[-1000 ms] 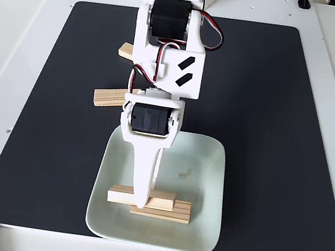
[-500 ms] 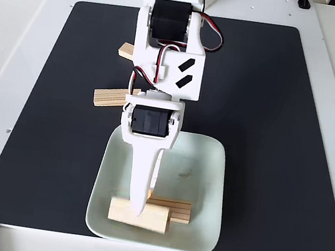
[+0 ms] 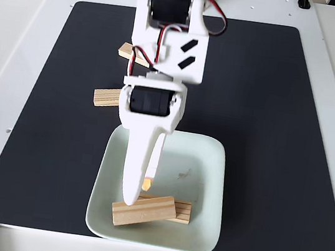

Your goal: Pick up the wooden block and place them on the plate.

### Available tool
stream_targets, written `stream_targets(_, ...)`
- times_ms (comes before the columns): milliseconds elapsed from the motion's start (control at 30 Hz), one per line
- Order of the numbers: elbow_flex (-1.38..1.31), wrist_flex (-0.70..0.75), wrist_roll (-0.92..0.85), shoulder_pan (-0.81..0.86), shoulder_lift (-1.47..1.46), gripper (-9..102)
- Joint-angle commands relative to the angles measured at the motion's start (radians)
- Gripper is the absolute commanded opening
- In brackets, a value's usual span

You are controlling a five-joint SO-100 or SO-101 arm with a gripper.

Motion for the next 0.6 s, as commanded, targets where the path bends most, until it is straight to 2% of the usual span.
stream_targets(0, 0.023, 0.052, 0.006, -0.025, 0.210, 10)
stream_targets(67, 0.064, 0.092, 0.006, -0.032, 0.304, -2)
stream_targets(167, 0.137, 0.158, 0.006, -0.054, 0.437, 3)
stream_targets(567, 0.531, 0.407, -0.008, -0.087, 0.908, 0)
